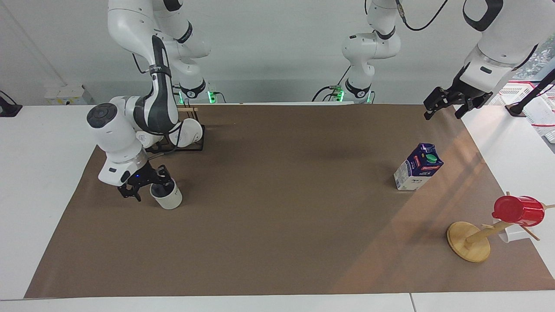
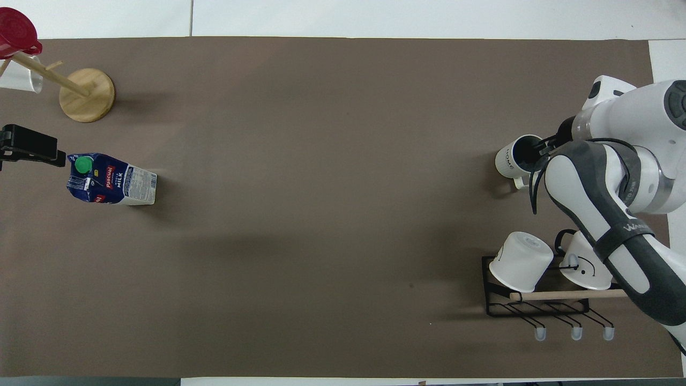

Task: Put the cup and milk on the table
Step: 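Reach the right gripper to the white mug and grasp its rim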

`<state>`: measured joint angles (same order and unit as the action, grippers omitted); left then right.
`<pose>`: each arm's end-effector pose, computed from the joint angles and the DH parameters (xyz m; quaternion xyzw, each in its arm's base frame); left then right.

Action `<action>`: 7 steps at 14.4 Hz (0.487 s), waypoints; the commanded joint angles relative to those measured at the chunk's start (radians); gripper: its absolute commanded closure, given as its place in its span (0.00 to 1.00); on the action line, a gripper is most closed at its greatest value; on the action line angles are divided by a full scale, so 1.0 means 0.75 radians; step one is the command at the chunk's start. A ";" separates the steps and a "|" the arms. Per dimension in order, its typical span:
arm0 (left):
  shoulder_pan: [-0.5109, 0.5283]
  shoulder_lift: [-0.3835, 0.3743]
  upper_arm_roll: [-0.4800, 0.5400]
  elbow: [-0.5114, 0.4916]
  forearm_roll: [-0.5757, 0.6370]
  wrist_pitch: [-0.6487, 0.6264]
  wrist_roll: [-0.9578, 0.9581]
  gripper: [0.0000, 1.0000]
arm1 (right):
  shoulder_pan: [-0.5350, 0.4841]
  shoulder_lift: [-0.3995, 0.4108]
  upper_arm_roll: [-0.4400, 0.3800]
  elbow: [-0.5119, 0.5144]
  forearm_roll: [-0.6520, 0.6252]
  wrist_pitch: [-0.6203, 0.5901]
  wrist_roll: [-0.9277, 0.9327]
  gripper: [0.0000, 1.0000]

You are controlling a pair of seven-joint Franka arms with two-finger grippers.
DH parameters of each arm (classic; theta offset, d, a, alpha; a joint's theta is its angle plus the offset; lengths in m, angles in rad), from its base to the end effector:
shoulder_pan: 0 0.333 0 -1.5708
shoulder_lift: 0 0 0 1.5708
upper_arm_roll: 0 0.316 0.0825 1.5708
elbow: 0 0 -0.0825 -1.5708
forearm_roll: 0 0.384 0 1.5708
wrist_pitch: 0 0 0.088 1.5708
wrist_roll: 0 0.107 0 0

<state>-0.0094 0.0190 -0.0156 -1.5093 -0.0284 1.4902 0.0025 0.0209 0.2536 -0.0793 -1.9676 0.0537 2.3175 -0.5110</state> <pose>0.5522 -0.0169 0.6359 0.9996 -0.0146 -0.0192 0.0141 0.6117 -0.0328 0.3538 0.9767 0.2089 0.0497 0.0034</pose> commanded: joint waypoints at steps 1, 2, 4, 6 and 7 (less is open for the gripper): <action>-0.018 -0.036 0.025 -0.039 -0.025 -0.005 0.013 0.00 | -0.018 0.003 0.008 0.013 0.039 -0.008 -0.061 0.70; -0.018 -0.036 0.025 -0.039 -0.025 -0.005 0.013 0.00 | -0.018 0.003 0.008 0.018 0.041 -0.016 -0.077 0.99; -0.018 -0.036 0.025 -0.039 -0.025 -0.005 0.013 0.00 | -0.012 0.005 0.008 0.018 0.045 -0.016 -0.069 1.00; -0.018 -0.036 0.025 -0.039 -0.025 -0.005 0.013 0.00 | -0.009 0.005 0.008 0.020 0.063 -0.016 -0.067 1.00; -0.018 -0.036 0.025 -0.039 -0.025 -0.005 0.013 0.00 | -0.009 0.005 0.008 0.020 0.063 -0.016 -0.067 1.00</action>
<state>-0.0094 0.0190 -0.0156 -1.5094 -0.0284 1.4902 0.0025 0.0199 0.2585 -0.0780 -1.9610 0.0696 2.3169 -0.5313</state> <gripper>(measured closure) 0.000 0.833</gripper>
